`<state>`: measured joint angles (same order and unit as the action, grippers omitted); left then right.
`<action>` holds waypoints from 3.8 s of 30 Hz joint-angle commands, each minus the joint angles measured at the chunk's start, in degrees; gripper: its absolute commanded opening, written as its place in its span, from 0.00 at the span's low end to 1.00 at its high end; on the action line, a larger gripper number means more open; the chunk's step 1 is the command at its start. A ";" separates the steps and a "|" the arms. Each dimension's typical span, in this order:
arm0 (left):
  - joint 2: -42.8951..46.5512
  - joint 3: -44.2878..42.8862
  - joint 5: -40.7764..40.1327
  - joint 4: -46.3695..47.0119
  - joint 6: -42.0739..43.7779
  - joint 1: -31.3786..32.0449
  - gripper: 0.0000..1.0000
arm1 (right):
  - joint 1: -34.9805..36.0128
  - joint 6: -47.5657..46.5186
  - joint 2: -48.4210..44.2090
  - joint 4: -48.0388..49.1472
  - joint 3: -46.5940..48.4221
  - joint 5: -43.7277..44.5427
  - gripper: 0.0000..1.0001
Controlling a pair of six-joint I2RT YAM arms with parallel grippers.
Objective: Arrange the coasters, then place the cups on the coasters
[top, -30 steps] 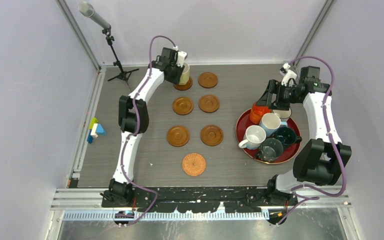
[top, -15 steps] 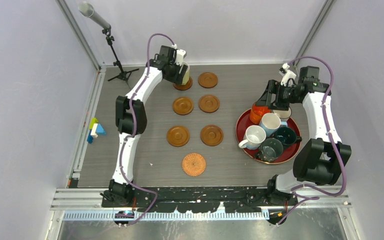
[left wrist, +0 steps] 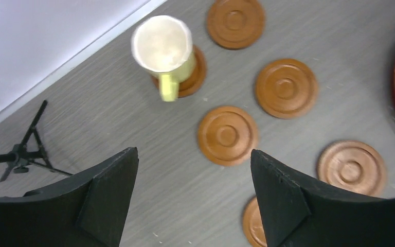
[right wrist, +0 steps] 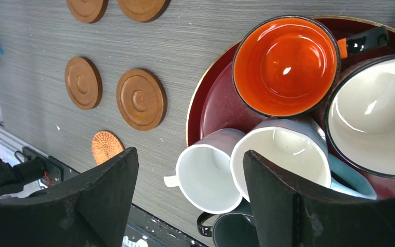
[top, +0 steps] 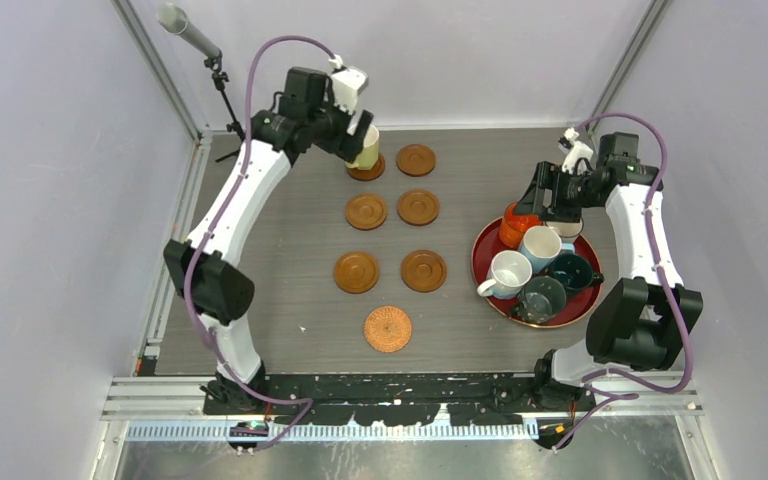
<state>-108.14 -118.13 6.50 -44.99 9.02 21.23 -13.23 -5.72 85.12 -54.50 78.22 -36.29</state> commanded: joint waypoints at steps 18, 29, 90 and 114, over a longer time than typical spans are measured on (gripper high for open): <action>4.33 25.65 -9.66 13.43 -4.80 42.19 1.00 | -14.54 0.74 -5.21 -2.02 1.77 2.69 0.80; -8.46 16.82 -12.50 19.71 -11.39 46.54 0.72 | -14.54 0.70 -7.84 0.35 -0.77 0.65 0.80; -19.17 -19.11 -9.71 17.78 -9.96 14.12 0.00 | -13.85 1.32 -6.19 3.48 -2.57 -5.42 0.80; -39.57 -31.03 -6.99 21.34 -9.27 8.69 0.00 | -11.31 1.14 -4.70 4.89 -3.79 -3.93 0.79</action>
<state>-149.56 -144.44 -0.82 -32.51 -0.97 30.79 -24.91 -4.34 80.58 -51.35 74.04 -40.12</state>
